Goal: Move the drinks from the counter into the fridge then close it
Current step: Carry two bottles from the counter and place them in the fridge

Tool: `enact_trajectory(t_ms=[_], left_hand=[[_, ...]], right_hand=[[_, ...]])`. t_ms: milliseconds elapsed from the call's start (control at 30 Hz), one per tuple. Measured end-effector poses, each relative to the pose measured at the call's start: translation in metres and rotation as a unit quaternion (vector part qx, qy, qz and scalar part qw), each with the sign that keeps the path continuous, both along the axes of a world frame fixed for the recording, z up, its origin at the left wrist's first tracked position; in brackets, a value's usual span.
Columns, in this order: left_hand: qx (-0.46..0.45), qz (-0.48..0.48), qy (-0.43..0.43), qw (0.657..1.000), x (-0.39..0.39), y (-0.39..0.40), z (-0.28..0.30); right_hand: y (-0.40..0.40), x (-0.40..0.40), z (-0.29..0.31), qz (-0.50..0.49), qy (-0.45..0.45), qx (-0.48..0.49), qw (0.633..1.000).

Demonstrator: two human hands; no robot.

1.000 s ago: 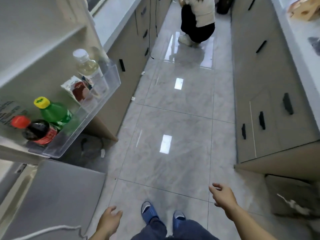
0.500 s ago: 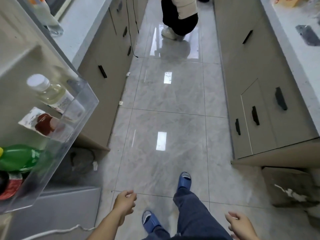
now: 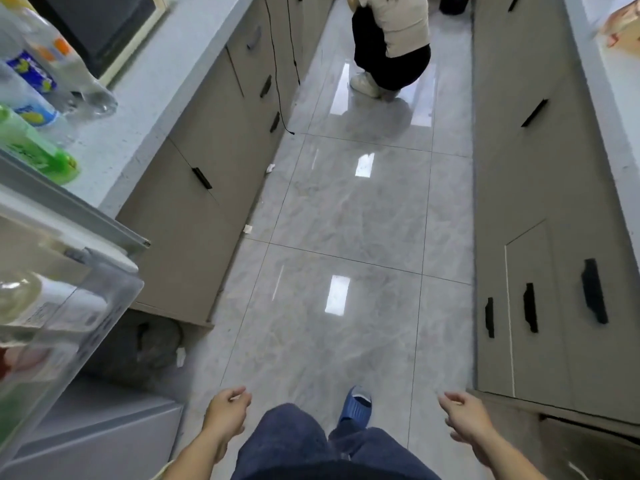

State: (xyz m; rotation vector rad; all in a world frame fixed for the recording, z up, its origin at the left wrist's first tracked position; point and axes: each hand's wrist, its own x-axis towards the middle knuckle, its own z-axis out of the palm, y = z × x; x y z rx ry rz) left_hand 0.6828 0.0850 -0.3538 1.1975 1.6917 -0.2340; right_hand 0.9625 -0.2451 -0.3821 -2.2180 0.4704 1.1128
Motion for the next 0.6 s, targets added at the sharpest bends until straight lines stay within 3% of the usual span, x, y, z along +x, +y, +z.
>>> enact_trajectory(t_ms=[333,600], left_hand=[[0.008,0.074,0.036,0.997,0.055,0.035,-0.020],[-0.003,0.147,0.059,0.987,0.119,0.102,-0.025]], right_hand=[[0.162,0.152,0.021,0.147,-0.028,0.080,0.986],[0.269,0.223,0.038,0.218,-0.019,0.051,0.974]])
